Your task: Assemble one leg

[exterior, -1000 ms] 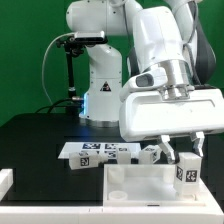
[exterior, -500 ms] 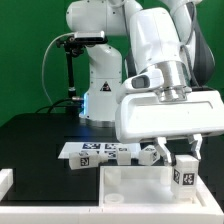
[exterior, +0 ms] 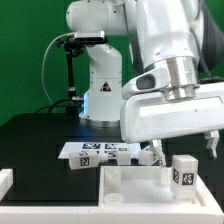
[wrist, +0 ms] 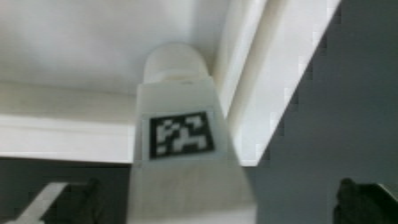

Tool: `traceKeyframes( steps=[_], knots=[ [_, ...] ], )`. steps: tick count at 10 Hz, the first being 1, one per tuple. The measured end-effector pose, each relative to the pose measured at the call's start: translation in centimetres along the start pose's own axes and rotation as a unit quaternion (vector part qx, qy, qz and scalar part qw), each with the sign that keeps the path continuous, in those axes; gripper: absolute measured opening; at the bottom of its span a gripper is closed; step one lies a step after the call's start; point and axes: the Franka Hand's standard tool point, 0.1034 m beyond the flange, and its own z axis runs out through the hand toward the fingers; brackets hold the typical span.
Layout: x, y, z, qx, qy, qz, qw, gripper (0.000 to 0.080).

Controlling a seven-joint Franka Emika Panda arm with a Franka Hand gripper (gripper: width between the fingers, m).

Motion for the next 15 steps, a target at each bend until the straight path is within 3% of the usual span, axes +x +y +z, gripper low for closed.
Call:
traceKeyframes(
  steps=[1,2,5,7,9,11,12,13,15],
  knots=[
    [0.8,0.1,0.0,0.002,-0.029,0.027,0.999,0.0647],
    [0.3,-0.8,-0.2,0.009,-0.080,0.049,0.996,0.0647],
    [0.1,-0.6,-0.1,0.022,-0.160,0.050,0.986,0.0649],
    [0.6,1.4,0.8,0.011,-0.173,0.054,0.983,0.0649],
    [0.6,1.4,0.9,0.009,-0.174,0.067,0.982,0.0649],
    [0.5,1.4,0.9,0.008,-0.174,0.075,0.982,0.0390],
    [0.5,1.3,0.9,0.003,-0.174,0.105,0.979,0.0390],
    [0.5,1.3,0.9,-0.002,-0.174,0.135,0.975,0.0285],
    [0.5,1.3,1.0,-0.015,-0.170,0.206,0.964,0.0285]
  ],
)
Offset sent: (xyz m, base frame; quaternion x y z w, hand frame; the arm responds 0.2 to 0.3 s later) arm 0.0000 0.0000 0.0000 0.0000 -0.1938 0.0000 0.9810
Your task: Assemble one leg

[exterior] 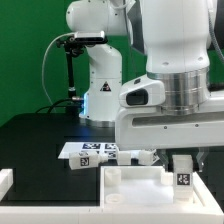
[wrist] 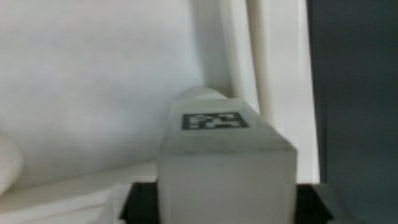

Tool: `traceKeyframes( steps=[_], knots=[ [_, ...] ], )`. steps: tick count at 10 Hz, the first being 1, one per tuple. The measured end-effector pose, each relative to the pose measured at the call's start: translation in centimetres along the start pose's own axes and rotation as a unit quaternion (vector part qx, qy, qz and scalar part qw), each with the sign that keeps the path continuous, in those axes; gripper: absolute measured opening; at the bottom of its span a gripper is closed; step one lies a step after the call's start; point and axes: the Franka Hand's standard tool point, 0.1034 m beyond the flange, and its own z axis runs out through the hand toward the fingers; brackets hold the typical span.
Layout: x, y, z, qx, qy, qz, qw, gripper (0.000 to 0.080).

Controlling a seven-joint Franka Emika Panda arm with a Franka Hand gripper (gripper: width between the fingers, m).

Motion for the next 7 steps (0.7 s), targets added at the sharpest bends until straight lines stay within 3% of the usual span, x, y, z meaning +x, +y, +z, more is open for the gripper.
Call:
traceKeyframes(
  steps=[3,4,7],
  knots=[
    [0.15,-0.02,0.05,0.008,0.004,0.180,0.984,0.0285],
    [0.13,-0.20,0.11,0.019,0.001,0.260,0.965,0.0285],
    [-0.08,-0.26,0.21,0.023,0.007,0.424,0.905,0.0285]
  ],
)
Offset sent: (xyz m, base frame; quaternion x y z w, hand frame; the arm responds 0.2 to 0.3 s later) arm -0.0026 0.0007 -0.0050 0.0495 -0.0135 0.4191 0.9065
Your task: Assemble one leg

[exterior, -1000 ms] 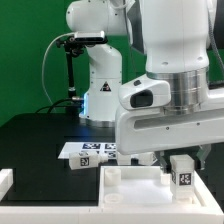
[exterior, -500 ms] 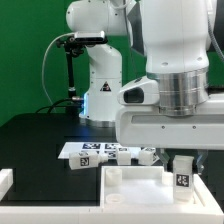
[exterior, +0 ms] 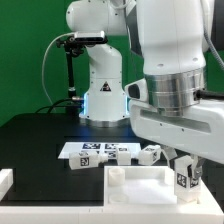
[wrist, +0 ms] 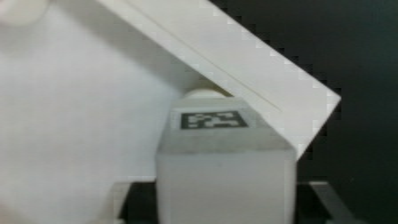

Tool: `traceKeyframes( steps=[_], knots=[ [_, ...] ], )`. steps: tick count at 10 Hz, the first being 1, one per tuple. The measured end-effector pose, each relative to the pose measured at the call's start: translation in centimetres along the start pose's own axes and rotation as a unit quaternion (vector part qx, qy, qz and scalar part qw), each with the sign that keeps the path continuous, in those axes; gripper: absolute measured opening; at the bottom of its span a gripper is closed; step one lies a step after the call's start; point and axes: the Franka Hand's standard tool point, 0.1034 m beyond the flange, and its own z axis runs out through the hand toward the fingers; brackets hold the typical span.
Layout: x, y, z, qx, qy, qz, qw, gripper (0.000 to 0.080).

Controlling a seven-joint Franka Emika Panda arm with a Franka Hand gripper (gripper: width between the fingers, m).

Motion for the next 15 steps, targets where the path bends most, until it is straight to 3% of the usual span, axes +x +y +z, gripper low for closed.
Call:
traceKeyframes(
  steps=[3,4,5,6,7,8,11,12,15],
  knots=[
    [0.0,0.0,0.0,0.000,0.001,0.037,0.999,0.0287],
    [0.0,-0.2,0.0,0.003,0.004,0.021,1.000,0.0360],
    [-0.3,-0.7,-0.2,0.014,0.011,-0.022,1.000,0.0497],
    [-0.8,-0.8,-0.1,0.010,0.020,-0.093,0.995,0.0497],
    [-1.5,-0.9,0.0,0.003,0.023,-0.136,0.990,0.0616],
    [-2.2,-0.8,0.1,-0.007,0.021,-0.162,0.987,0.0639],
    [-2.3,-0.8,0.2,-0.007,0.021,-0.175,0.984,0.0648],
    [-2.3,-0.6,0.5,-0.015,0.025,-0.235,0.972,0.0649],
    [-1.7,0.3,1.3,-0.018,0.027,-0.328,0.944,0.0649]
  ],
)
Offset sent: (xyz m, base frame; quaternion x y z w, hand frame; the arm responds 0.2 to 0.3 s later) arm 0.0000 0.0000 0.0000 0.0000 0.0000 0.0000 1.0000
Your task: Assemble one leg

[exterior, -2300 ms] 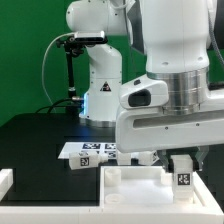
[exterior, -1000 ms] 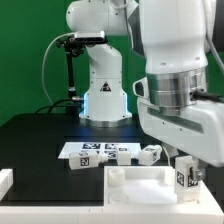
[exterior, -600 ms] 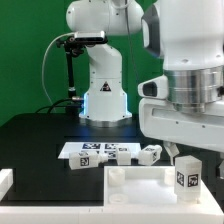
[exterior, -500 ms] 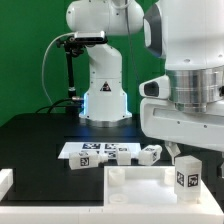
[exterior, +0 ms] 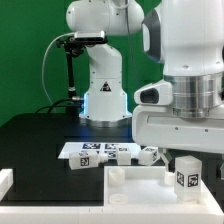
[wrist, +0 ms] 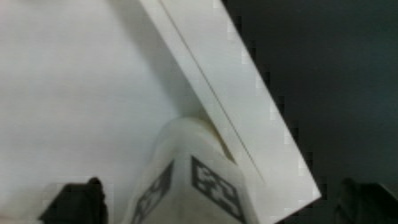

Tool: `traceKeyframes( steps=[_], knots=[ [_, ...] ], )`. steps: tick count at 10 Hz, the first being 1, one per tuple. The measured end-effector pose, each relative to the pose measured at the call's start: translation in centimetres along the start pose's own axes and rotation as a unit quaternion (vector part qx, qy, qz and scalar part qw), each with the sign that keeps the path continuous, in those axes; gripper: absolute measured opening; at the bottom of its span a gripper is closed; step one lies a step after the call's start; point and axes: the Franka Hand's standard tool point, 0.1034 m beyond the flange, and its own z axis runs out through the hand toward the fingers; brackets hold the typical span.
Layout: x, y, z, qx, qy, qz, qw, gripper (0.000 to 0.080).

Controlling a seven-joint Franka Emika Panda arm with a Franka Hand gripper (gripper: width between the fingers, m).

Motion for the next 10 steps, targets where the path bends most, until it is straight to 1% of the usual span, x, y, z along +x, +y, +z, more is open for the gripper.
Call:
traceKeyframes(
  steps=[1,4,5,6,7,8,9,10],
  knots=[
    [0.13,0.02,-0.13,0.003,0.001,0.010,1.000,0.0649],
    [0.10,0.05,-0.05,0.001,0.001,-0.014,1.000,0.0649],
    [0.41,0.32,-0.39,-0.006,0.006,-0.120,0.993,0.0649],
    [0.65,0.74,-0.44,-0.010,0.007,-0.222,0.975,0.0649],
    [0.60,0.73,-0.43,-0.019,0.006,-0.297,0.955,0.0649],
    [0.50,0.38,-0.49,-0.019,0.009,-0.336,0.942,0.0649],
    [0.74,0.01,-0.80,-0.008,0.029,-0.276,0.961,0.0649],
    [0.63,0.22,-0.62,-0.010,0.028,-0.282,0.959,0.0649]
  ],
)
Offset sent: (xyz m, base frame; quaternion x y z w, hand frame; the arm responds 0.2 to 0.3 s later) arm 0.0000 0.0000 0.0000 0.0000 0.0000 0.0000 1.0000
